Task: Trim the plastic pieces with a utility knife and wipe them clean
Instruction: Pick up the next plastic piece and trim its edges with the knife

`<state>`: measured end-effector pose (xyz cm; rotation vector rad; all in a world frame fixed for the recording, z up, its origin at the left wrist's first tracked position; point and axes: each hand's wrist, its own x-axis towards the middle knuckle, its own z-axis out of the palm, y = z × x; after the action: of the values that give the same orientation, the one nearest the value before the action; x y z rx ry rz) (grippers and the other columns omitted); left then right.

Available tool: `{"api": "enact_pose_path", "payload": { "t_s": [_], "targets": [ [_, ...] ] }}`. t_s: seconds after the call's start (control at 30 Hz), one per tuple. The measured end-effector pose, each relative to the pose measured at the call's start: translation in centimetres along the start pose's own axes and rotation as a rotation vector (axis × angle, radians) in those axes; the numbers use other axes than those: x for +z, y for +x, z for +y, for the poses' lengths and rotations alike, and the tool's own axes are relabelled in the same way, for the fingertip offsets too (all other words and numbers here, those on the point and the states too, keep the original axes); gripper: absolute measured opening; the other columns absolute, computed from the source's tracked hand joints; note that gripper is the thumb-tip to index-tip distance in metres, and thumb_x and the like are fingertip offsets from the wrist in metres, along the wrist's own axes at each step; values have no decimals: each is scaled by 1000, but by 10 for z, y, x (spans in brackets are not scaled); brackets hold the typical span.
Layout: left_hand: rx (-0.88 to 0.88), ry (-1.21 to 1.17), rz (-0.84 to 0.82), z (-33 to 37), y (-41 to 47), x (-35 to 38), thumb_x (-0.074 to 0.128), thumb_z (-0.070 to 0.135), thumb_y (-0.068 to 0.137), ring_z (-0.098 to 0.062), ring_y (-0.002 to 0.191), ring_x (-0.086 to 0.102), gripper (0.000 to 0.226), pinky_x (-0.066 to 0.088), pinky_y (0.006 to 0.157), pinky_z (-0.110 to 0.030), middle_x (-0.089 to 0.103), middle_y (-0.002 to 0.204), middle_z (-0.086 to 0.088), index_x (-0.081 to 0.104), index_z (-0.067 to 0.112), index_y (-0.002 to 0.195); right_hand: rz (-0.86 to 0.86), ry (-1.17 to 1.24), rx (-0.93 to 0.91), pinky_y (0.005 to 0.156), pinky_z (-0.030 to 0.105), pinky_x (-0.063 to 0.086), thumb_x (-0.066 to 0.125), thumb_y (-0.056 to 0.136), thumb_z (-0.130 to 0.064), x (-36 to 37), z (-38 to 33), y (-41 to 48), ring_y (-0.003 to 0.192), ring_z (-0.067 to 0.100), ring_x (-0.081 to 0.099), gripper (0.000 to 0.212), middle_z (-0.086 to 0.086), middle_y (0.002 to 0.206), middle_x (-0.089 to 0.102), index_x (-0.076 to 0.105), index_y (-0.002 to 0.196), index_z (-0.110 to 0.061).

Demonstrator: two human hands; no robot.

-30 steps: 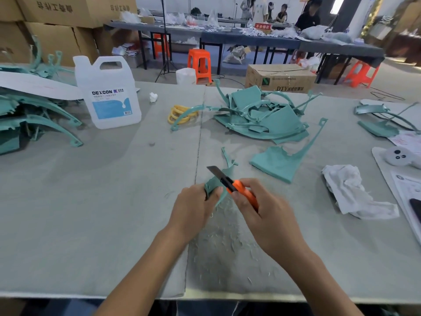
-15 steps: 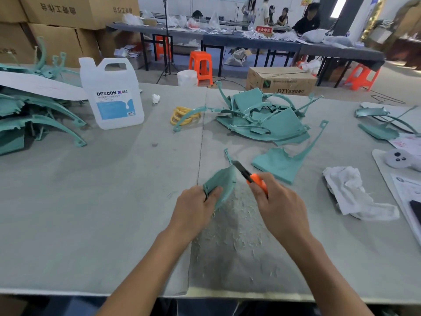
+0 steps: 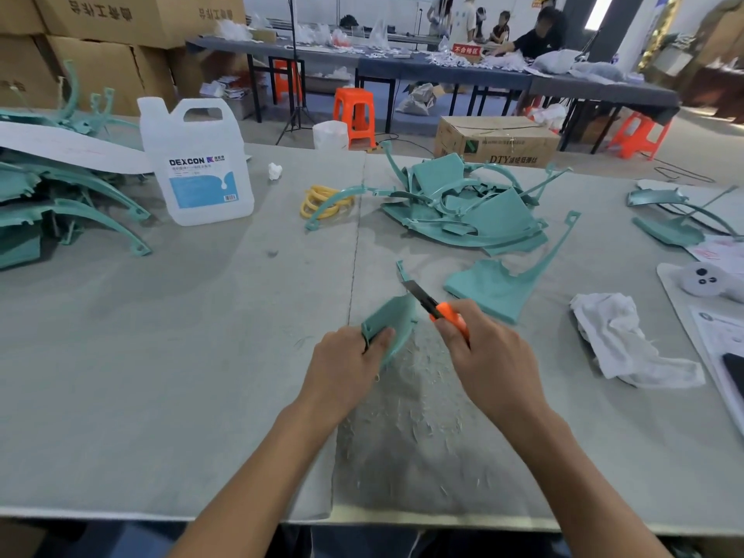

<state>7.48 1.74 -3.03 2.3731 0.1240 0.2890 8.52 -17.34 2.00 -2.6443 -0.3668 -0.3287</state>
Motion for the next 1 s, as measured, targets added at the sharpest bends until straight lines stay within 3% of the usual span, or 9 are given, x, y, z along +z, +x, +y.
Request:
{"api": "enact_pose_path", "payload": {
  "t_s": [0.1, 0.2, 0.27, 0.43, 0.6, 0.77, 0.87, 0.93, 1.0],
  "targets": [
    [-8, -25, 8, -2, 1, -2, 48, 50, 101, -9, 40, 44, 55, 29, 42, -19, 41, 39, 8, 38, 22, 55, 31, 92, -59, 56, 34, 40, 43, 101, -53, -1, -7, -9, 64, 14, 54, 20, -18, 68, 49, 49, 115, -40],
    [-10, -27, -5, -1, 3, 0, 49, 44, 101, -17, 50, 48, 52, 29, 48, -26, 43, 44, 3, 39, 20, 56, 7, 105, -179, 50, 24, 33, 37, 100, -60, 2, -23, -24, 56, 1, 49, 26, -22, 66, 46, 48, 116, -43],
    [-27, 7, -13, 1, 3, 0, 48, 42, 102, -27, 56, 51, 51, 31, 53, -34, 44, 51, 4, 39, 19, 56, -16, 85, -203, 50, 26, 36, 33, 100, -61, 5, -27, -26, 57, 4, 50, 31, -19, 69, 49, 50, 116, -39],
    [0, -25, -11, 0, 1, -3, 46, 51, 101, -11, 45, 39, 53, 24, 43, -21, 40, 51, 8, 36, 23, 57, 25, 14, -86, 66, 40, 50, 38, 105, -51, 1, -17, -5, 75, 24, 61, 24, -8, 88, 63, 50, 118, -34],
    [-18, -25, 19, 0, 2, 0, 48, 45, 102, -19, 51, 49, 51, 32, 47, -28, 48, 52, 5, 43, 20, 58, 31, 70, -268, 53, 37, 49, 32, 102, -59, 4, -29, -20, 59, 13, 56, 28, -13, 75, 57, 47, 114, -39],
    [-29, -51, 29, -6, 0, -1, 48, 53, 100, -10, 42, 41, 56, 28, 41, -19, 44, 48, 6, 49, 15, 58, 57, -6, -14, 62, 39, 47, 42, 105, -48, 10, 4, 8, 71, 25, 59, 19, -8, 75, 57, 50, 110, -32],
    [-170, -359, 3, -8, 0, -1, 55, 51, 98, -21, 64, 63, 51, 51, 55, -29, 67, 74, -13, 67, 3, 84, 76, 121, 86, 57, 35, 40, 42, 103, -50, 21, 14, 9, 67, 21, 58, 15, -8, 71, 58, 43, 100, -35],
    [-351, -863, 17, 2, -1, -4, 60, 40, 99, -26, 93, 72, 32, 62, 73, -38, 74, 104, -13, 69, 10, 107, 60, 356, 191, 59, 37, 45, 44, 100, -56, 28, 11, 6, 69, 18, 61, 19, -5, 75, 62, 43, 94, -38],
    [-452, -1302, 12, 11, -4, -5, 57, 34, 101, -26, 105, 72, 26, 61, 79, -39, 74, 114, -9, 65, 17, 119, -7, 645, 311, 54, 40, 51, 50, 91, -67, 32, 4, 1, 62, 17, 59, 33, 1, 76, 63, 50, 90, -34]
  ]
}}
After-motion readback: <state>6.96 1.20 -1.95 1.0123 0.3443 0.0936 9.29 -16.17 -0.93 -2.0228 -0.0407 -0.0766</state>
